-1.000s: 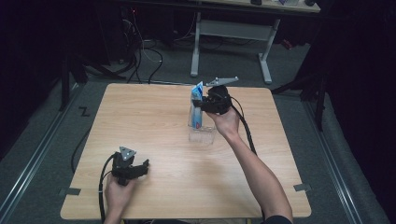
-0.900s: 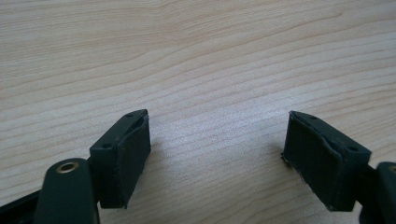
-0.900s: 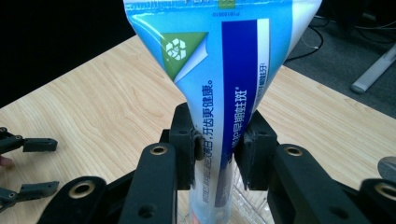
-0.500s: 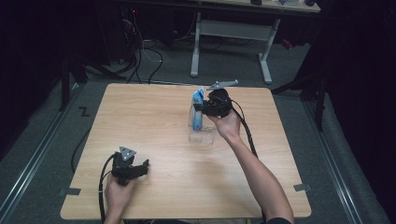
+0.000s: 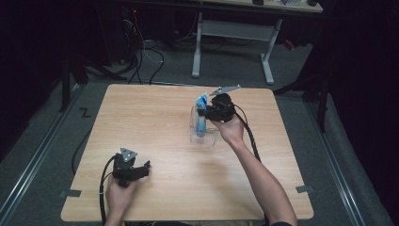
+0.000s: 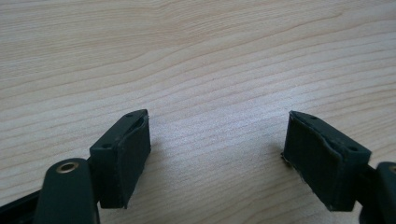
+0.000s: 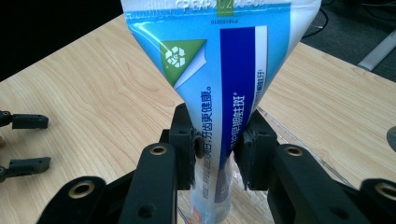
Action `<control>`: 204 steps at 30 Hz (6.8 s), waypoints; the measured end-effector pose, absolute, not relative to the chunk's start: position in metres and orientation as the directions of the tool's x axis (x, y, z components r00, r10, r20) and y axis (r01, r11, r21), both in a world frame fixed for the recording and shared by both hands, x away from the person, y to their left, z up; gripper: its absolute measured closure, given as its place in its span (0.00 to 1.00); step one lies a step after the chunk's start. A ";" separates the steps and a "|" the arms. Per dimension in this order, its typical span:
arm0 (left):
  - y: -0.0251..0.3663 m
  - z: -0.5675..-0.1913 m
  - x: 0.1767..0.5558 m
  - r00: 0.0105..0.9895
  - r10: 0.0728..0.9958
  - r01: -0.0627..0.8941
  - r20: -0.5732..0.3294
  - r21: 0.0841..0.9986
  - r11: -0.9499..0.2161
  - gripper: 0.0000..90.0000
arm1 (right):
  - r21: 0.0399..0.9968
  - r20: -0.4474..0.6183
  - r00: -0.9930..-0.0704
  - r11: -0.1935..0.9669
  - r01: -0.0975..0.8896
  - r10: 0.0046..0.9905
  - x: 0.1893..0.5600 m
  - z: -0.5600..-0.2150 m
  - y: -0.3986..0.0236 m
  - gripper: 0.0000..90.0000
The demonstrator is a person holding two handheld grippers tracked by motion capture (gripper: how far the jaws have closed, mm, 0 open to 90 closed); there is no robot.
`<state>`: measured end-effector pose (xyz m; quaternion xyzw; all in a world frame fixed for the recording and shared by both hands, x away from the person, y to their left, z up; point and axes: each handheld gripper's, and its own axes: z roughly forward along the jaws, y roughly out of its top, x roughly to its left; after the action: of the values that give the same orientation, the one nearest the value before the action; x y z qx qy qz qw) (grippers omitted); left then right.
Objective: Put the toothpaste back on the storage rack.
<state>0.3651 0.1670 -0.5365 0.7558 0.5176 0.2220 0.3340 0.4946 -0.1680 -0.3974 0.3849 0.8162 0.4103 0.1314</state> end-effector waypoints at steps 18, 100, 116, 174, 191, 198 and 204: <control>0.167 -0.536 0.365 0.365 0.931 0.634 -0.011 0.735 -0.240 0.26 | 0.764 0.106 -0.660 0.363 0.533 0.744 0.491 -0.406 -0.176 0.78; 0.167 -0.537 0.365 0.364 0.931 0.634 -0.010 0.736 -0.239 0.26 | 0.775 0.075 -0.558 0.304 0.554 0.826 0.478 -0.404 -0.219 0.57; 0.167 -0.537 0.365 0.363 0.932 0.633 -0.010 0.736 -0.239 0.26 | 0.794 0.079 -0.547 0.280 0.540 0.834 0.467 -0.398 -0.232 0.57; 0.166 -0.537 0.365 0.361 0.932 0.632 -0.009 0.737 -0.238 0.26 | 0.802 0.124 -0.512 0.218 0.556 0.850 0.414 -0.422 -0.275 0.57; 0.166 -0.537 0.366 0.361 0.933 0.634 -0.010 0.736 -0.237 0.26 | 0.792 0.158 -0.499 0.193 0.580 0.852 0.411 -0.436 -0.281 0.57; 0.166 -0.537 0.366 0.360 0.933 0.634 -0.010 0.736 -0.237 0.26 | 0.796 0.168 -0.491 0.177 0.579 0.855 0.410 -0.437 -0.286 0.57; 0.166 -0.537 0.366 0.360 0.933 0.634 -0.009 0.736 -0.237 0.26 | 0.805 0.162 -0.491 0.173 0.568 0.856 0.409 -0.436 -0.288 0.57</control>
<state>0.3659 0.1660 -0.5366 0.7539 0.5197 0.2239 0.3339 0.4086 -0.2881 -0.4357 0.4760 0.7477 0.4321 0.1665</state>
